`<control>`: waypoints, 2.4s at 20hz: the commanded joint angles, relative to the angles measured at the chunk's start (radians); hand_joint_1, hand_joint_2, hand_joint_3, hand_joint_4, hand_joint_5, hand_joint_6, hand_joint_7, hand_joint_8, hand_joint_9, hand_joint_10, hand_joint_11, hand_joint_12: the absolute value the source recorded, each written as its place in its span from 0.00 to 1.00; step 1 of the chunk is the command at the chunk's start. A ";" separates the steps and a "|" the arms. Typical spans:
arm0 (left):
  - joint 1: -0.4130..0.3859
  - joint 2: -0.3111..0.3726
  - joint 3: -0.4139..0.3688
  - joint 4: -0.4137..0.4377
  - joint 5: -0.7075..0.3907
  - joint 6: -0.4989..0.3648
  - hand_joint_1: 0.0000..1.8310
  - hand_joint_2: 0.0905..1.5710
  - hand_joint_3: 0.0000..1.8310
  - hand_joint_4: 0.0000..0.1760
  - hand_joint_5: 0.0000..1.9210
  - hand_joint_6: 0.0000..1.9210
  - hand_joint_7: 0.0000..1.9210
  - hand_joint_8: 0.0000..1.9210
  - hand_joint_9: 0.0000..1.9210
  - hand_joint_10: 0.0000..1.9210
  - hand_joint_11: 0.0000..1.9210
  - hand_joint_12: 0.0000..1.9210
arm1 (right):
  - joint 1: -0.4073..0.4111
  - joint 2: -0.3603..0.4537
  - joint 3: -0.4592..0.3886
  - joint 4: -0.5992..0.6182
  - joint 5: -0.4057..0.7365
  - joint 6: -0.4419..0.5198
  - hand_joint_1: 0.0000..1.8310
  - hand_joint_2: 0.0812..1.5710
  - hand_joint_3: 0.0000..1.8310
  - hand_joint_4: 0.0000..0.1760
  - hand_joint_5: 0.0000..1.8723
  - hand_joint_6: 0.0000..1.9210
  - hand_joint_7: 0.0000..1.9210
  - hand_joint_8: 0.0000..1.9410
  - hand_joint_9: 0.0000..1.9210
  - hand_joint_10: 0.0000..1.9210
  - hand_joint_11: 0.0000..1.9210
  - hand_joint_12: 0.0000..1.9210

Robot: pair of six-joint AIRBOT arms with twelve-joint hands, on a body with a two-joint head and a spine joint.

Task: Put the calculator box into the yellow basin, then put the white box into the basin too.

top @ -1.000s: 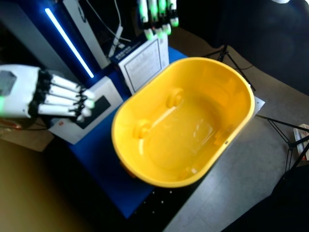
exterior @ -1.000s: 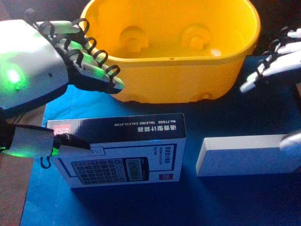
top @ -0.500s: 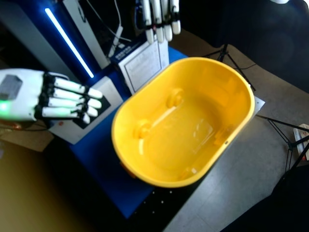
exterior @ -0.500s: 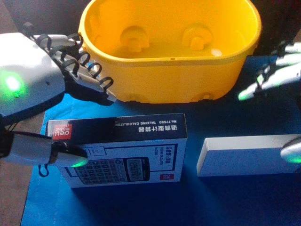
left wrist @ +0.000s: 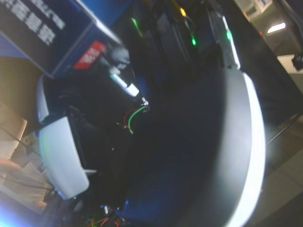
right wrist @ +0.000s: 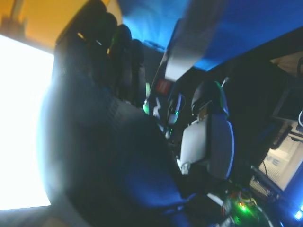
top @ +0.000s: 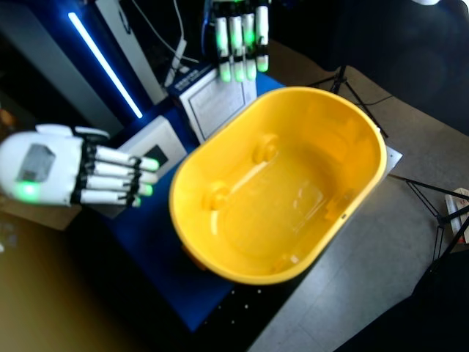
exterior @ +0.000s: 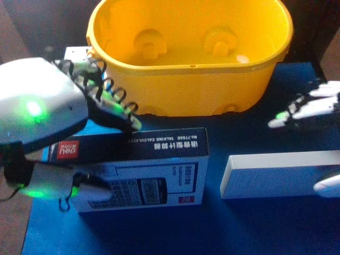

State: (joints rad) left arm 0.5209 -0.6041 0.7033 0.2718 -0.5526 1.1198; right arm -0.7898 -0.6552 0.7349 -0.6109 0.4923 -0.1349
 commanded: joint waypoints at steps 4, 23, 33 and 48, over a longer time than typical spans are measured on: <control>0.017 -0.032 0.025 -0.044 -0.112 0.003 0.36 0.59 0.00 0.00 0.36 0.00 0.36 0.00 0.34 0.00 0.13 0.56 | -0.010 -0.024 0.015 0.036 0.093 0.002 0.32 0.63 0.00 0.00 0.18 0.00 0.18 0.00 0.05 0.31 0.00 0.61; 0.111 -0.120 0.100 -0.150 -0.110 0.003 0.75 0.70 0.00 0.00 0.44 0.51 0.50 0.51 0.50 0.67 0.36 0.73 | -0.017 -0.067 0.044 0.070 0.144 -0.014 0.80 0.80 0.00 0.00 0.34 0.76 0.28 0.69 0.33 0.78 0.26 1.00; 0.059 -0.027 0.062 -0.137 -0.253 0.004 0.76 0.69 0.00 0.00 0.45 0.43 0.53 0.53 0.52 0.67 0.49 0.75 | -0.016 -0.049 0.039 0.137 0.248 -0.042 0.80 0.79 0.00 0.00 0.35 0.79 0.29 0.69 0.34 0.73 0.26 0.97; -0.159 -0.060 0.070 -0.080 -0.353 0.157 0.69 0.70 0.00 0.00 0.44 0.49 0.55 0.59 0.60 0.60 0.55 0.80 | 0.004 -0.057 0.069 0.174 0.293 -0.097 0.81 0.77 0.00 0.00 0.37 0.73 0.34 0.68 0.39 0.72 0.30 0.91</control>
State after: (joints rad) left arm 0.3721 -0.6701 0.7727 0.2127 -0.7856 1.2694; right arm -0.8001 -0.7158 0.8017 -0.4763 0.6823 -0.2340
